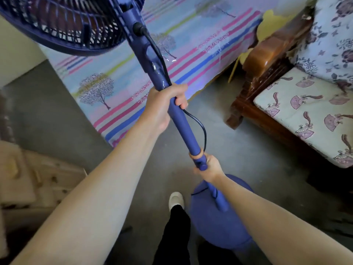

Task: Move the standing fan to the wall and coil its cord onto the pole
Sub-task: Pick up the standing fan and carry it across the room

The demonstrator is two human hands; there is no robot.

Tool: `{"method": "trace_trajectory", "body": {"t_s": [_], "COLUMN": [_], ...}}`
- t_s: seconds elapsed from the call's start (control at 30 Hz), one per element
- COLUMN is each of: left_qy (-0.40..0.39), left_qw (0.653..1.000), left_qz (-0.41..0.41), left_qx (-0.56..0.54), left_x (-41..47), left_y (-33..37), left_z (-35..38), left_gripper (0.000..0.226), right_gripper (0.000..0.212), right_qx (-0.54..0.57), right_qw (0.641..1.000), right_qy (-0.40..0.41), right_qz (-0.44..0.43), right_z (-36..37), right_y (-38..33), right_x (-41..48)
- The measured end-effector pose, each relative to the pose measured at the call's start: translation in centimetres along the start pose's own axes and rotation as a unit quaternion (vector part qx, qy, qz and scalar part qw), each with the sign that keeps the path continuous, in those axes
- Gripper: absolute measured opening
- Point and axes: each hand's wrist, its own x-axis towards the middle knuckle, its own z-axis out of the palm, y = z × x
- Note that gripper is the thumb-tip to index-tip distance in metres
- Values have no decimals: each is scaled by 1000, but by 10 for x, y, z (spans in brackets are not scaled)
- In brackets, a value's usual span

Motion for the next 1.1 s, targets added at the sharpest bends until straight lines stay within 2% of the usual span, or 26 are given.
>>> {"method": "trace_trajectory", "body": {"t_s": [0.13,0.37,0.5,0.6,0.67,0.77,0.9,1.1], "left_qy": [41,110,140,155,171,198,224,261], "left_qw": [999,992,987,984,980,973,967,956], "left_qz": [6,34,56,75,84,98,108,133], "left_qx": [-17,-53,-60,-56,-58,-61,-49,-24], "left_x": [-17,-38,-45,-51,-53,-56,-63,-70], "left_y": [33,101,138,163,179,201,229,270], "left_z": [-34,-110,-159,-195,-218,-249,-291,-337], "left_gripper": [38,35,41,44,42,35,44,42], "right_gripper": [15,18,36,12,12,27,14,27], "right_qx": [-44,-93,-86,-89,-86,-64,-89,-96], "right_qw": [999,991,988,979,974,969,960,949], "right_qy": [-15,-74,-117,-137,-151,-178,-212,-225], "right_qz": [-19,-69,-57,-122,-148,-156,-161,-201], "right_z": [22,74,114,135,148,177,218,266], "right_y": [-32,-108,-159,-196,-220,-250,-290,-343], "right_x": [-5,9,19,12,9,13,20,26]}}
